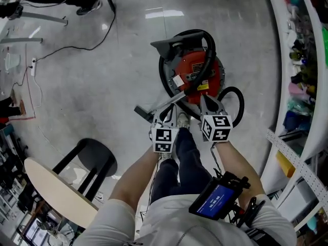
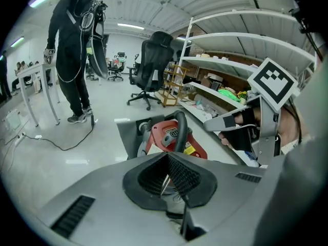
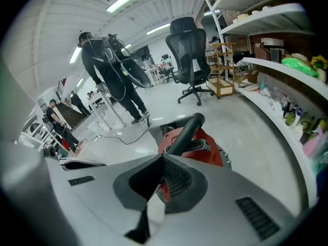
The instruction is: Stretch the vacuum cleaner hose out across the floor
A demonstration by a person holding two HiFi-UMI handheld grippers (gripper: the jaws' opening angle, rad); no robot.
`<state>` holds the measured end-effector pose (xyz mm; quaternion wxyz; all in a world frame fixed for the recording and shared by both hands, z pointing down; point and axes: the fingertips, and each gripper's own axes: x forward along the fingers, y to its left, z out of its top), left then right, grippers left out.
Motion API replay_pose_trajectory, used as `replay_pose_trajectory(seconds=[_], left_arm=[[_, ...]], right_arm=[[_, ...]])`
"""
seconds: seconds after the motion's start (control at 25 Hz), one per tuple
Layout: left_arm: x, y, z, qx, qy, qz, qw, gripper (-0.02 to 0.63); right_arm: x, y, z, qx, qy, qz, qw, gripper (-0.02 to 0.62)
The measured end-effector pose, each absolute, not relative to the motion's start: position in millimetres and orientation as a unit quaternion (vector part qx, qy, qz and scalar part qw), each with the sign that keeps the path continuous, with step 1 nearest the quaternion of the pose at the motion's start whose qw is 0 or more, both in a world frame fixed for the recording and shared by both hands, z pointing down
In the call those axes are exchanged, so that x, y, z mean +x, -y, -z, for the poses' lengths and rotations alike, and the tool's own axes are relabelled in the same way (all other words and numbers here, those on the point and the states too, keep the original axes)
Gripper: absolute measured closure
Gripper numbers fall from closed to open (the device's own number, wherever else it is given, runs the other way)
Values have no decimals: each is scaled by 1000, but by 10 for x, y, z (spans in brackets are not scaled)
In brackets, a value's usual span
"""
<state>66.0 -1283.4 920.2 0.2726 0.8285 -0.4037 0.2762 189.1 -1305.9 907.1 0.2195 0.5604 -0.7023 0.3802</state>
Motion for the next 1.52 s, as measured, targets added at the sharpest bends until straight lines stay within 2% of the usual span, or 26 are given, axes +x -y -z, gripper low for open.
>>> replay_pose_trajectory(seconds=[0.2,0.36,0.48,0.56,0.88,1.52], left_arm=[[761,12814,-9601,837,373,-299,265,603],[870,12727,-9943,850,325,-331,250,598],[929,12693,-10124,858,295,-345,240,518],[975,12688,-10239,863,278,-353,231,488],[1127,12763,-10551,877,246,-369,185,426],[1318,12908,-10776,886,225,-372,163,425]], right_arm=[[1853,13092,-9354,552,703,-398,207,596],[1832,13138,-9546,542,703,-419,192,565],[1791,13164,-9660,531,705,-431,189,510],[1770,13188,-9743,526,705,-436,192,485],[1693,13313,-9941,514,705,-450,191,427],[1596,13446,-10042,517,671,-503,169,415]])
